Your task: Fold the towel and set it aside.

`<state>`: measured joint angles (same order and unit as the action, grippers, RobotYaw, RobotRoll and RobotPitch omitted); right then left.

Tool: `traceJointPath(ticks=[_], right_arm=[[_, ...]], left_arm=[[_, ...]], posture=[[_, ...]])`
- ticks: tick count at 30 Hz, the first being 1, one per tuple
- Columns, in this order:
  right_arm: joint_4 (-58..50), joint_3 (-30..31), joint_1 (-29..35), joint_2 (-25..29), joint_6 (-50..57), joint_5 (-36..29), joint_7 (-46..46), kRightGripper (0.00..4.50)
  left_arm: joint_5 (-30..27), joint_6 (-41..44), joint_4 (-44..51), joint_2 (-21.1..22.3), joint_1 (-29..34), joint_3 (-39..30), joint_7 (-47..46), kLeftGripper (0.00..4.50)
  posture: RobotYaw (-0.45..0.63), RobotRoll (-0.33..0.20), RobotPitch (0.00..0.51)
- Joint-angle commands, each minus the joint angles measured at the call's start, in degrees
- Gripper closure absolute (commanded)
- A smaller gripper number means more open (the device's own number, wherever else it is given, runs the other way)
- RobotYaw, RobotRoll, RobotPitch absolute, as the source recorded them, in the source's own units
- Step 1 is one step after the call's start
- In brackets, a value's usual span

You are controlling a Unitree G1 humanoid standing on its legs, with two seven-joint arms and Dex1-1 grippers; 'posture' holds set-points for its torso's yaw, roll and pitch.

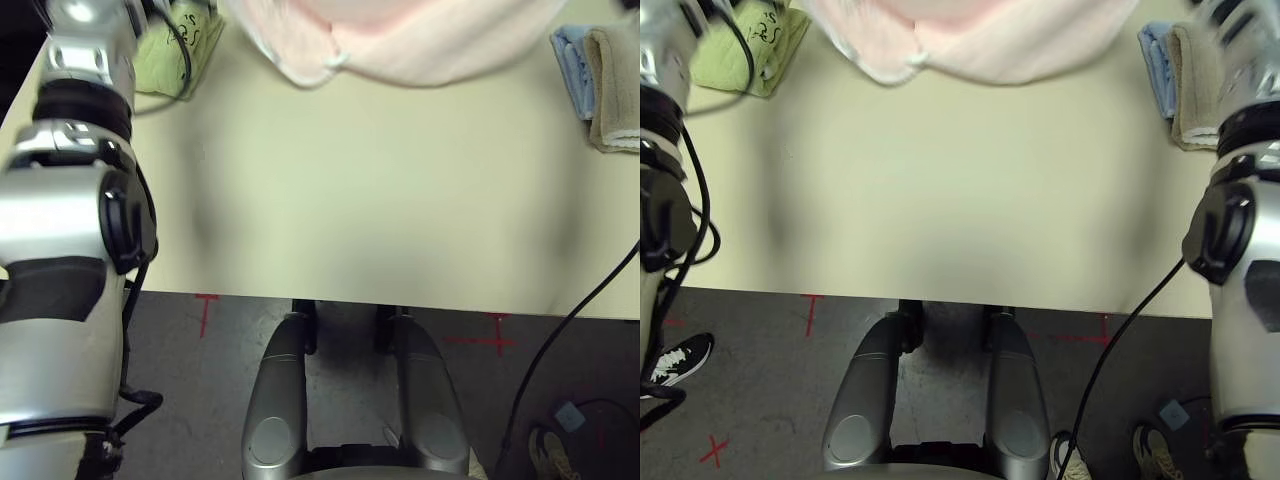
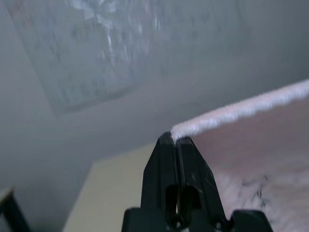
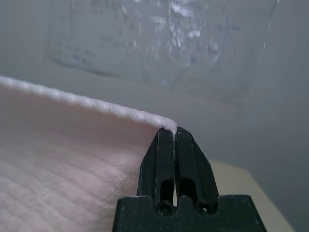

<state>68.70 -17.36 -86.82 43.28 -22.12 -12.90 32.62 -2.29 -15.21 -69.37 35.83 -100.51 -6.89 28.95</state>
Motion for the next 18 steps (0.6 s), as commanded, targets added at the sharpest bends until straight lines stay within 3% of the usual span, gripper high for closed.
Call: traceJointPath(ticks=[1, 7, 18], right_arm=[[1.80, -0.18, 7.50, 1.53, 6.34, -1.14, 13.49, 4.50], [-1.96, 7.44, 15.50, 3.17, 15.25, 3.20, 34.11, 4.50], [-3.50, 15.43, 19.98, 9.43, 18.78, 9.96, 49.90, 4.50]], left_arm=[[2.47, 10.37, -3.37, 4.27, 9.36, 2.90, 13.67, 4.46], [7.66, 23.57, 2.06, 9.19, 16.97, 11.57, 34.31, 4.46], [9.61, 24.69, 8.51, 12.97, 18.73, 16.35, 52.55, 4.46]], posture=[[0.00, 0.000, 0.456], [0.00, 0.000, 0.461], [0.00, 0.000, 0.458]])
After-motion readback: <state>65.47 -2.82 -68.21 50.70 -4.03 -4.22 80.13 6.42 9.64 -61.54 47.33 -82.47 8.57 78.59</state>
